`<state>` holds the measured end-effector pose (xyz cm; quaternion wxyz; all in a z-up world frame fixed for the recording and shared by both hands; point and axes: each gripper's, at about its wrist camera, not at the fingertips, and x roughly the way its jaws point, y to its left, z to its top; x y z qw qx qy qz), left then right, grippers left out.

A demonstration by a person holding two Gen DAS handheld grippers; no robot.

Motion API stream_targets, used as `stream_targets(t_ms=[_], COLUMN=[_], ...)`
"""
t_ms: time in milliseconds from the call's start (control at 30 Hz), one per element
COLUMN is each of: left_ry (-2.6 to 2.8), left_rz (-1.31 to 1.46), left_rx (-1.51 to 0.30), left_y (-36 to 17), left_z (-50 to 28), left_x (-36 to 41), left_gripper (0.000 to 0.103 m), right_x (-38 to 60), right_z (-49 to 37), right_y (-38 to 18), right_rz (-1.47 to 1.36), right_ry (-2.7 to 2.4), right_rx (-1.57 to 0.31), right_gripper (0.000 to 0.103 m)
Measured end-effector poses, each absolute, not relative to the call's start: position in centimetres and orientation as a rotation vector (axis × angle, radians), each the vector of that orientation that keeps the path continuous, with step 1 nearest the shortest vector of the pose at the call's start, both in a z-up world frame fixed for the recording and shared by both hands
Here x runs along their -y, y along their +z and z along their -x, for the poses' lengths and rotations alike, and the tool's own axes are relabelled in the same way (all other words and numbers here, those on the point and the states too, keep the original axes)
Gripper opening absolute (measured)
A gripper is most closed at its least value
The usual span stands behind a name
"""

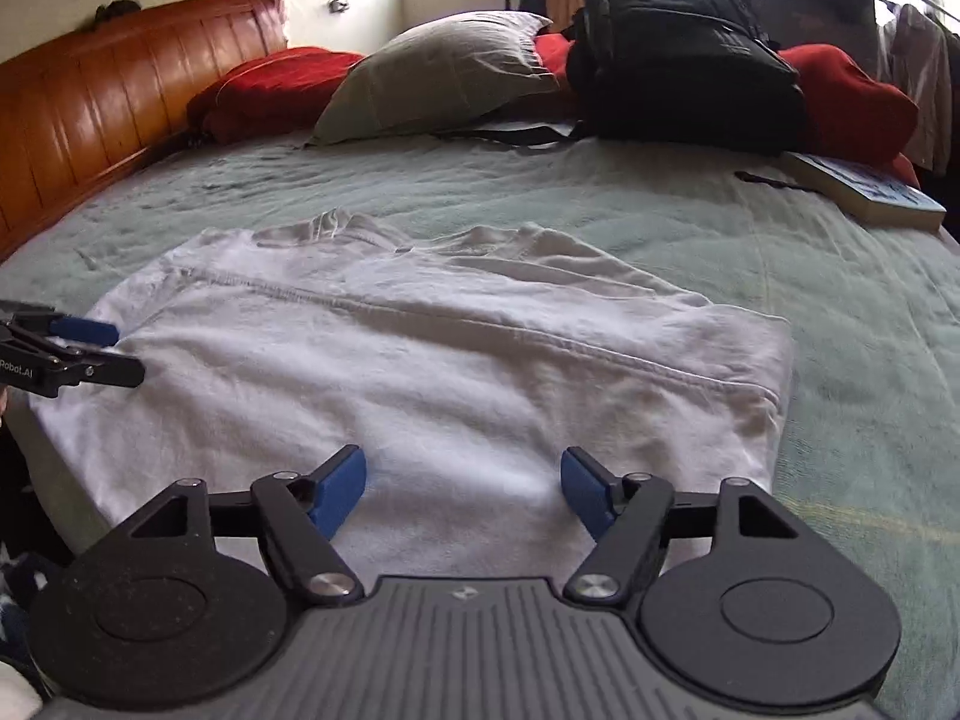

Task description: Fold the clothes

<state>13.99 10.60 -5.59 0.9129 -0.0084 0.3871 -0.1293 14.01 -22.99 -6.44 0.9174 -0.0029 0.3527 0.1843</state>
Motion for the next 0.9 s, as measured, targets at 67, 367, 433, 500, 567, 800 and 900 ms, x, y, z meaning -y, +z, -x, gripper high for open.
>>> stream_targets(t_ms=[67,367,433,500,567,800,900], left_ry=[-0.259,-0.155,-0.124,-0.102,-0.15,-0.245,-0.217], left_rz=[0.045,0.146,0.162,0.157,0.187,0.304,0.323], left_rx=[-0.791,-0.833,-0.816,-0.807,-0.776,-0.862,-0.892], left_y=[-4.6,-6.4,-5.6,-4.2,-2.8,-5.1,-5.5], left_z=[-15.1,-19.7,-18.8,-18.1,-17.0,-15.0,-14.2], left_x=[-11.3,-15.6,-16.2,-16.4,-16.6,-16.6,-17.0], left_gripper=[0.092,0.092,0.092,0.092,0.093,0.096,0.096], right_x=[23.4,22.9,23.4,23.5,23.0,21.9,21.7], right_z=[-14.4,-16.5,-16.5,-16.8,-16.9,-16.8,-16.8], right_y=[-5.8,-6.3,-6.6,-6.7,-6.7,-7.1,-7.1], right_rz=[-0.054,-0.14,-0.164,-0.189,-0.175,-0.117,-0.106], right_ry=[0.369,0.368,0.371,0.382,0.384,0.385,0.384], right_rx=[-0.713,-0.728,-0.73,-0.734,-0.739,-0.723,-0.724], right_gripper=[0.078,0.085,0.088,0.093,0.096,0.103,0.103])
